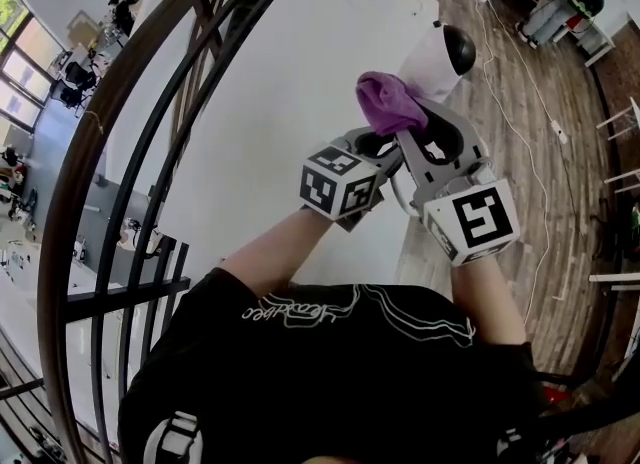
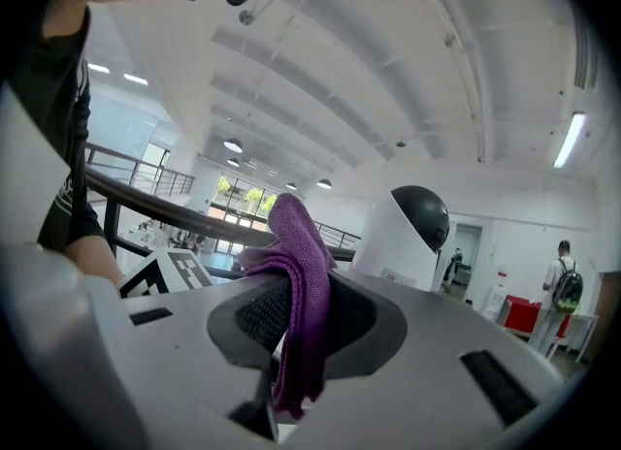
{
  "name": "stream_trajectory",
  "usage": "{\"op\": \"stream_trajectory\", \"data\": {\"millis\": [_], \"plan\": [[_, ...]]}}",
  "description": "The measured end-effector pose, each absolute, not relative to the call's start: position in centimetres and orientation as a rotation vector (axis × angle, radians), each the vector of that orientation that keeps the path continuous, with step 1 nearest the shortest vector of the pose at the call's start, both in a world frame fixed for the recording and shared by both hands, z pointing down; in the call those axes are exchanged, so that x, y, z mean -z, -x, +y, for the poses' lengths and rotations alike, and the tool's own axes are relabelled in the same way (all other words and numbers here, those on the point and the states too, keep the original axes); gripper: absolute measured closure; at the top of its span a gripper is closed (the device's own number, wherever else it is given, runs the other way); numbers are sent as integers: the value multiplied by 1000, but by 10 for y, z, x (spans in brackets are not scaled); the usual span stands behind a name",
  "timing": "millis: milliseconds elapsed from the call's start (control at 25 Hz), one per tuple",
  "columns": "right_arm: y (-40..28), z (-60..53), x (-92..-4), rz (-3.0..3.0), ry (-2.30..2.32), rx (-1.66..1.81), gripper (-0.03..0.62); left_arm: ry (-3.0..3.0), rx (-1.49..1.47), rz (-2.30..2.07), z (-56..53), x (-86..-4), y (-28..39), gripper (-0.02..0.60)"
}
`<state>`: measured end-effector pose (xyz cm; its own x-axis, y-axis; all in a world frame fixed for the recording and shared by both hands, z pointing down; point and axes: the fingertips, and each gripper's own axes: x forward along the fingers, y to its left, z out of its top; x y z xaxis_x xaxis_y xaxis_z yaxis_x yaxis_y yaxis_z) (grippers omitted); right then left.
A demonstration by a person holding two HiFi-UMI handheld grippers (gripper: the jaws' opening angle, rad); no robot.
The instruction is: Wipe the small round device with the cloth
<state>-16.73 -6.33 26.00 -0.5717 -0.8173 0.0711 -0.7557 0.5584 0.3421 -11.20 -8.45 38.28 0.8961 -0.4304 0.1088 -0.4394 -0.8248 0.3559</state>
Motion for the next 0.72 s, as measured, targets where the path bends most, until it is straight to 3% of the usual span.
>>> {"op": "stream_trajectory", "data": {"millis": [240, 520, 640, 720], "plan": [[172, -48, -253, -2687, -1250, 315, 528, -2665, 84, -743, -90, -374, 153, 436], [130, 20, -233, -2819, -1200, 222, 528, -2684, 168, -979, -31, -325, 202, 437], [103, 62, -237, -2866, -1186, 173, 528, -2721, 166, -995, 24, -311, 200, 473], [83, 95, -238, -2886, -1181, 139, 527, -2728, 185, -987, 66, -298, 192, 536]]}}
